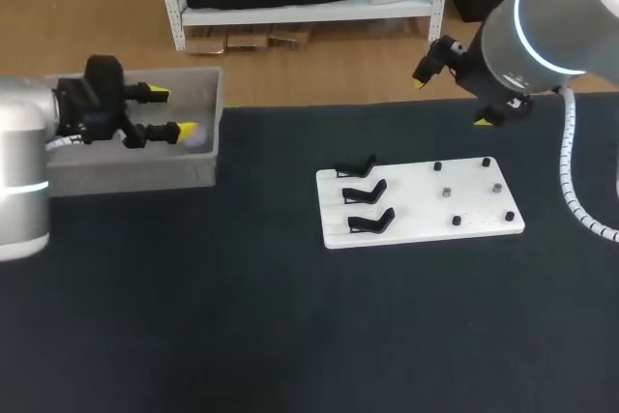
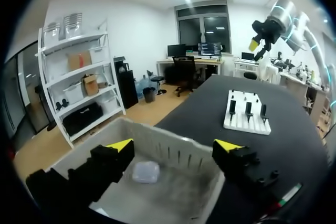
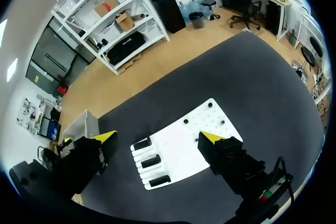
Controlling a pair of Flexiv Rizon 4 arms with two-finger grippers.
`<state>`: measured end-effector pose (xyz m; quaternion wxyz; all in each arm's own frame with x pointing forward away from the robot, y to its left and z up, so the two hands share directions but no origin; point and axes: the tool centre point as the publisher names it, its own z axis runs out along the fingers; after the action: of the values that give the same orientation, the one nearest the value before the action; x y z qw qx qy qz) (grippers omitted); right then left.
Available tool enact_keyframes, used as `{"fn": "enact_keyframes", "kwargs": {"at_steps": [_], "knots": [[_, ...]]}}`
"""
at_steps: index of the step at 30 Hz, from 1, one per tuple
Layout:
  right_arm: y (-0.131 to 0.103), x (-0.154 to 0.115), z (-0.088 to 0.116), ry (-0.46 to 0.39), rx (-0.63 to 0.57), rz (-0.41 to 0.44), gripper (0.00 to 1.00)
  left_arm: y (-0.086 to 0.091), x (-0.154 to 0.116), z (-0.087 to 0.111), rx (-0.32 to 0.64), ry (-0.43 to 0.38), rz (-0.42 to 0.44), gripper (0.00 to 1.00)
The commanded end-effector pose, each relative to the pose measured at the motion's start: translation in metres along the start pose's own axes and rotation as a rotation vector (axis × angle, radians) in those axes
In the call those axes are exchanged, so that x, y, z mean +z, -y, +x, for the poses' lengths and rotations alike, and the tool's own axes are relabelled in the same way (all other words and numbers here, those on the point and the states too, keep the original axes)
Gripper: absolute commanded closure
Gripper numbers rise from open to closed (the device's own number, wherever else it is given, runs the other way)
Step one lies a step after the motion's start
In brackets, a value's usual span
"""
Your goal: Pick up each earbud case from the left stands, insert the matching earbuds, close the lid, and place the case in the box.
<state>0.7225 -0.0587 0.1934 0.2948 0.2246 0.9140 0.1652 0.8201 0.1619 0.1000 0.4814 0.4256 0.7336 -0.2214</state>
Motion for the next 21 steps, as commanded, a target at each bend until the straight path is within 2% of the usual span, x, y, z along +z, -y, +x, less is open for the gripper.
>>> {"fn": "enact_keyframes", "kwargs": {"at_steps": [1,6,7,10,12,14,15,17,21], "knots": [[0.001,-0.001,0.002,0.010,0.002,-0.003,0.00,0.042,-0.011,-0.017,-0.006,-0.019,-0.051,0.00],[0.001,-0.001,0.002,0.010,0.002,-0.003,0.00,0.074,-0.012,-0.032,-0.022,-0.027,-0.038,0.00],[0.005,-0.003,0.003,0.000,-0.054,-0.071,0.00,0.081,-0.011,-0.035,-0.025,-0.026,-0.031,0.00],[0.021,-0.011,0.004,0.044,-0.285,-0.243,0.00,0.095,-0.011,-0.038,-0.042,-0.037,-0.007,0.00],[0.032,-0.018,0.007,0.023,-0.448,-0.349,0.00,0.104,-0.012,-0.042,-0.045,-0.040,0.014,0.00],[0.041,-0.022,0.009,-0.002,-0.574,-0.399,0.00,0.112,-0.013,-0.047,-0.018,-0.042,0.061,0.00],[0.045,-0.023,0.009,-0.025,-0.611,-0.437,0.00,0.115,-0.013,-0.050,-0.005,-0.039,0.081,0.00],[0.053,-0.023,0.010,-0.057,-0.688,-0.460,0.00,0.122,-0.012,-0.056,0.006,-0.062,0.114,0.00],[0.060,-0.024,0.014,-0.121,-0.803,-0.516,0.00,0.134,-0.014,-0.066,-0.016,-0.081,0.132,0.00]]}}
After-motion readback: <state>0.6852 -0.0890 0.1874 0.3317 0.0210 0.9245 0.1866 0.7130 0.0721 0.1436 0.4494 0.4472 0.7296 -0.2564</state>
